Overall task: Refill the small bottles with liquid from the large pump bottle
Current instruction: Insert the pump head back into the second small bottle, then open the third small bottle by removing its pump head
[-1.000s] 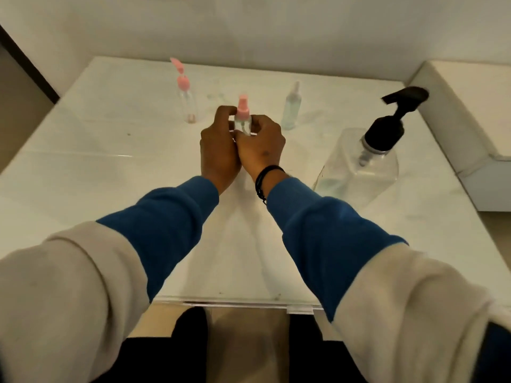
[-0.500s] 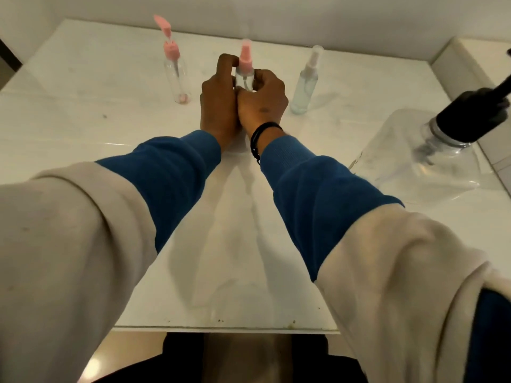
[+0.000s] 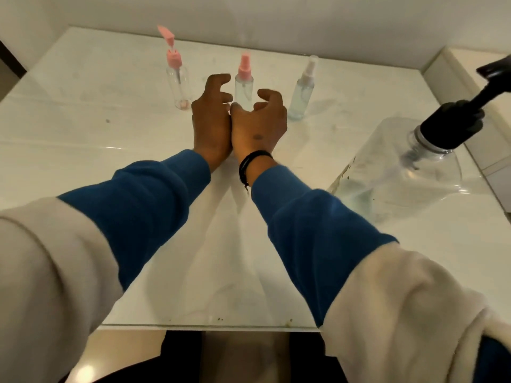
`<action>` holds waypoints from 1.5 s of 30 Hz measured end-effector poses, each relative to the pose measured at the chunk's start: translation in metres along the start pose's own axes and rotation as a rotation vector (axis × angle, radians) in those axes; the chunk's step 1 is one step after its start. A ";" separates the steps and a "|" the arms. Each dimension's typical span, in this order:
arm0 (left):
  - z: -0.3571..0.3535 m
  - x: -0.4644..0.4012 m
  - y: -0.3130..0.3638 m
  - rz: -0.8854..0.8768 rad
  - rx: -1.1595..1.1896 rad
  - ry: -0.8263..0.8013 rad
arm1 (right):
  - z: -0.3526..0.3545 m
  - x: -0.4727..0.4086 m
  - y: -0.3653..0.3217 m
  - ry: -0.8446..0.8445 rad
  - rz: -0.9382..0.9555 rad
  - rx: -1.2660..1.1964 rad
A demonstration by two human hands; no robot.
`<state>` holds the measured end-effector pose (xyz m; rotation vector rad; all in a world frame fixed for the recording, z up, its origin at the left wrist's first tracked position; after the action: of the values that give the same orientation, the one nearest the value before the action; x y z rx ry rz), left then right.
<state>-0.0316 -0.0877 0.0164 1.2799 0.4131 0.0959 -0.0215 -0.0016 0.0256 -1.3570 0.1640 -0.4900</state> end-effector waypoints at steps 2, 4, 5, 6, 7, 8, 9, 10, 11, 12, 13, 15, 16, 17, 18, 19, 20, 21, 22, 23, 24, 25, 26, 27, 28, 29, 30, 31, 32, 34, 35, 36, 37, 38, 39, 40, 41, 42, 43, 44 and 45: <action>0.007 0.005 -0.003 0.034 0.010 0.051 | -0.001 0.010 0.005 0.051 0.009 -0.056; 0.017 0.009 -0.004 -0.030 -0.050 0.058 | -0.006 0.018 0.009 0.066 0.017 -0.094; 0.023 0.010 -0.005 -0.077 -0.110 0.059 | -0.010 0.021 0.009 0.053 0.024 -0.096; 0.028 0.010 -0.005 -0.126 -0.192 0.058 | -0.014 0.025 0.007 0.033 0.036 -0.091; 0.035 0.011 -0.006 -0.164 -0.267 0.066 | -0.019 0.028 0.005 0.008 0.050 -0.081; 0.041 0.010 -0.007 -0.171 -0.318 0.083 | -0.023 0.030 0.003 -0.022 0.067 -0.068; 0.048 0.009 -0.008 -0.163 -0.344 0.112 | -0.029 0.032 0.000 -0.056 0.081 -0.051; 0.055 0.008 -0.009 -0.140 -0.356 0.144 | -0.034 0.035 -0.002 -0.092 0.091 -0.030; 0.062 0.007 -0.011 -0.110 -0.350 0.181 | -0.040 0.036 -0.005 -0.130 0.098 -0.009; 0.067 0.006 -0.013 -0.073 -0.322 0.218 | -0.045 0.037 -0.008 -0.167 0.101 0.007; 0.071 0.005 -0.014 -0.040 -0.278 0.250 | -0.050 0.037 -0.009 -0.199 0.101 0.020; 0.079 0.006 -0.012 -0.016 -0.192 0.307 | -0.060 0.037 -0.012 -0.249 0.090 0.045; 0.082 0.005 -0.011 -0.005 -0.159 0.324 | -0.064 0.037 -0.013 -0.267 0.084 0.062; 0.085 0.004 -0.011 0.010 -0.129 0.334 | -0.067 0.037 -0.014 -0.281 0.080 0.080; 0.086 0.002 -0.012 0.030 -0.100 0.332 | -0.070 0.036 -0.015 -0.290 0.077 0.097; 0.087 -0.001 -0.014 0.050 -0.075 0.317 | -0.073 0.035 -0.016 -0.296 0.077 0.108; 0.087 -0.005 -0.018 0.062 -0.068 0.289 | -0.076 0.034 -0.016 -0.302 0.074 0.116; 0.088 -0.010 -0.022 0.065 -0.088 0.258 | -0.078 0.033 -0.017 -0.310 0.068 0.121; 0.088 -0.014 -0.025 0.059 -0.125 0.230 | -0.080 0.032 -0.018 -0.316 0.065 0.128; 0.088 -0.018 -0.029 0.050 -0.158 0.211 | -0.082 0.030 -0.019 -0.319 0.068 0.136; 0.089 -0.022 -0.033 0.048 -0.170 0.200 | -0.084 0.029 -0.019 -0.322 0.075 0.143; 0.089 -0.026 -0.035 0.045 -0.163 0.189 | -0.086 0.027 -0.019 -0.324 0.085 0.144; 0.089 -0.030 -0.038 0.039 -0.161 0.179 | -0.088 0.026 -0.019 -0.324 0.093 0.144; 0.089 -0.033 -0.040 0.033 -0.173 0.165 | -0.089 0.024 -0.019 -0.324 0.099 0.140; 0.089 -0.036 -0.041 0.024 -0.192 0.150 | -0.090 0.022 -0.019 -0.322 0.103 0.135; 0.089 -0.039 -0.043 0.008 -0.216 0.139 | -0.091 0.022 -0.018 -0.319 0.104 0.132; 0.089 -0.042 -0.045 -0.021 -0.255 0.130 | -0.092 0.020 -0.017 -0.314 0.107 0.131; 0.089 -0.044 -0.047 -0.054 -0.302 0.119 | -0.093 0.019 -0.016 -0.308 0.110 0.131; 0.089 -0.045 -0.049 -0.084 -0.341 0.112 | -0.094 0.019 -0.015 -0.303 0.112 0.129; 0.088 -0.048 -0.052 -0.103 -0.373 0.107 | -0.095 0.018 -0.015 -0.298 0.109 0.117; 0.089 -0.050 -0.054 -0.108 -0.392 0.109 | -0.095 0.018 -0.016 -0.299 0.107 0.114; 0.088 -0.050 -0.055 -0.113 -0.405 0.112 | -0.095 0.018 -0.016 -0.300 0.107 0.115; 0.088 -0.051 -0.055 -0.113 -0.414 0.112 | -0.095 0.018 -0.016 -0.300 0.111 0.119; 0.088 -0.051 -0.055 -0.111 -0.416 0.114 | -0.094 0.019 -0.016 -0.298 0.116 0.122; 0.088 -0.050 -0.055 -0.105 -0.421 0.118 | -0.093 0.020 -0.017 -0.297 0.122 0.125; 0.088 -0.049 -0.055 -0.101 -0.426 0.120 | -0.092 0.021 -0.017 -0.297 0.125 0.127; 0.089 -0.047 -0.054 -0.099 -0.434 0.120 | -0.091 0.022 -0.017 -0.300 0.125 0.129; 0.090 -0.044 -0.053 -0.098 -0.442 0.118 | -0.089 0.024 -0.017 -0.302 0.121 0.130; 0.090 -0.041 -0.052 -0.097 -0.450 0.114 | -0.087 0.026 -0.016 -0.304 0.115 0.130; 0.091 -0.037 -0.050 -0.099 -0.455 0.109 | -0.085 0.028 -0.015 -0.305 0.109 0.125; 0.092 -0.032 -0.048 -0.100 -0.458 0.107 | -0.082 0.031 -0.014 -0.306 0.104 0.122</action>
<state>-0.0358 -0.1947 0.0000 0.8036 0.5126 0.1644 -0.0295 -0.0898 0.0263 -1.2802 -0.0461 -0.1979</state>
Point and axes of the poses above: each hand's wrist, its own x-axis away from the middle knuckle, its own z-axis out of the back of the hand, y = z × x, the point moved 3 cm from there along -x, towards the middle knuckle, and after that the axes turned 9 degrees about -z, right-handed, at the moved point
